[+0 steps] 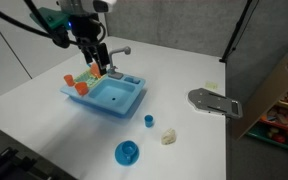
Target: Move the blue cup from the plate to inside the orange cup
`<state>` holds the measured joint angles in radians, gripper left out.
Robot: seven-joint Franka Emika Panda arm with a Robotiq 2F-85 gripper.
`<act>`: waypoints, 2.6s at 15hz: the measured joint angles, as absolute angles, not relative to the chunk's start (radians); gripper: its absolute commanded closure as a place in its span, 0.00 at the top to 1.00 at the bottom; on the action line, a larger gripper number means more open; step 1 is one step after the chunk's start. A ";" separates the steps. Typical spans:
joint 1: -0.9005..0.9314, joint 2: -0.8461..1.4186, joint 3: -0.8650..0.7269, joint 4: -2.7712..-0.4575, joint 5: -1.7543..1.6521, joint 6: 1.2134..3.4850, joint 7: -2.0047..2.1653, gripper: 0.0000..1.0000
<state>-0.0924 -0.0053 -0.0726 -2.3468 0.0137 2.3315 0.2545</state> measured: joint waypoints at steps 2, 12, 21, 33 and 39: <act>-0.092 -0.003 -0.073 -2.344 0.014 2.331 0.255 1.00; -0.094 0.021 -0.087 -2.341 0.014 2.331 0.247 1.00; -0.126 0.136 -0.138 -2.290 0.014 2.337 0.158 1.00; -0.153 0.333 -0.191 -2.235 -0.059 2.520 0.096 1.00; -0.174 0.424 -0.196 -2.207 -0.064 2.547 0.009 1.00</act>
<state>-0.1741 0.4237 -0.1958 -2.2071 -0.0645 2.5470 0.0086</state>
